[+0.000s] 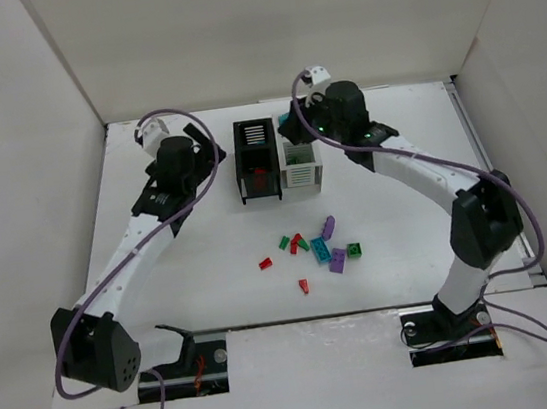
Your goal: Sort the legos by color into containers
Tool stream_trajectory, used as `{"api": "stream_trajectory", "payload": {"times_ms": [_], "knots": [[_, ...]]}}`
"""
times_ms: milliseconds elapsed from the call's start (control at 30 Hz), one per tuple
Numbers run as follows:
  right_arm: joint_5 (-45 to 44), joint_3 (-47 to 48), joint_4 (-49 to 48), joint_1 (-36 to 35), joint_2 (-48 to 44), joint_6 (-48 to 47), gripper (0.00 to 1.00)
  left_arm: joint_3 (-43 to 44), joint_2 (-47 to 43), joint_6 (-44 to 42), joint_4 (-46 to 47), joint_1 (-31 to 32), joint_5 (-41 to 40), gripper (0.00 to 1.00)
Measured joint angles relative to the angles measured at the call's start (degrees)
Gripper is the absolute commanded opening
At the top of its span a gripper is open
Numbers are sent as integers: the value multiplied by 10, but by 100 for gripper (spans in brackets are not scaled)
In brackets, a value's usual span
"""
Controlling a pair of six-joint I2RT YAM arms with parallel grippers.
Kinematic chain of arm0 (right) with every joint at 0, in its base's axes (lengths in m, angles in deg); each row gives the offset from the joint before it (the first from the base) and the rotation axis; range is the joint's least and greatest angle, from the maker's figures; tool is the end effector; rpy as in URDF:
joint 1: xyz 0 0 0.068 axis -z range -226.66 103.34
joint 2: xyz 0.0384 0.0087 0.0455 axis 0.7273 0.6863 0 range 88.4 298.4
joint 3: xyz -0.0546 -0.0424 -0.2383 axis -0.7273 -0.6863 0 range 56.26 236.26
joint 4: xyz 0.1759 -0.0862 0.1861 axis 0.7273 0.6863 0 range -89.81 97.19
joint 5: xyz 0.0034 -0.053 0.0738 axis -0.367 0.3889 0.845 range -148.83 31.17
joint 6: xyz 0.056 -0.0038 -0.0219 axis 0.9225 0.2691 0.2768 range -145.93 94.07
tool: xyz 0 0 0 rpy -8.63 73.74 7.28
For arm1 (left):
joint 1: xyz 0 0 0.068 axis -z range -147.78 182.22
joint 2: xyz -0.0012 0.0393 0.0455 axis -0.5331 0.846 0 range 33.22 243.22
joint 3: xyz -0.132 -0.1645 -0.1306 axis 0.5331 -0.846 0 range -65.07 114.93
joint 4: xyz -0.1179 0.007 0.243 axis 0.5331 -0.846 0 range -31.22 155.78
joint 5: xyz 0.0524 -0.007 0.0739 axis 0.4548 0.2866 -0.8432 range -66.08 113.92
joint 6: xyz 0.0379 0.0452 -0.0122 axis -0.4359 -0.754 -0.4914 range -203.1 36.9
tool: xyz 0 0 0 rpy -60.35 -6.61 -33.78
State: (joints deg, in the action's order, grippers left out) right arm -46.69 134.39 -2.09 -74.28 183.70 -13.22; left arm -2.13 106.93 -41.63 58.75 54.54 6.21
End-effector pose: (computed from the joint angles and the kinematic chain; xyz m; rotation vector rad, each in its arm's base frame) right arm 0.3646 0.2013 0.3029 -0.3950 1.8382 0.6836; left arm 0.3058 -0.1109 0.3181 -0.5238 1.8198 -0.4762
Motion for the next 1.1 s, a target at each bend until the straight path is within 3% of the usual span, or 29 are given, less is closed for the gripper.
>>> {"api": "stream_trajectory", "payload": {"times_ms": [267, 467, 600, 933, 1100], "knots": [[-32, 209, 62, -67, 172, -27, 4, -47, -46, 36, -76, -56, -11, 100], [-118, 336, 137, -99, 278, -35, 6, -63, -56, 43, -102, -61, -9, 100], [-156, 346, 167, -108, 296, -34, 11, -63, -56, 45, -108, -67, -5, 100], [-193, 347, 173, -110, 296, -24, 48, -64, -56, 44, -108, -77, 4, 100], [-193, 346, 173, -110, 296, -23, 55, -64, -41, 44, -108, -86, 15, 100]]}}
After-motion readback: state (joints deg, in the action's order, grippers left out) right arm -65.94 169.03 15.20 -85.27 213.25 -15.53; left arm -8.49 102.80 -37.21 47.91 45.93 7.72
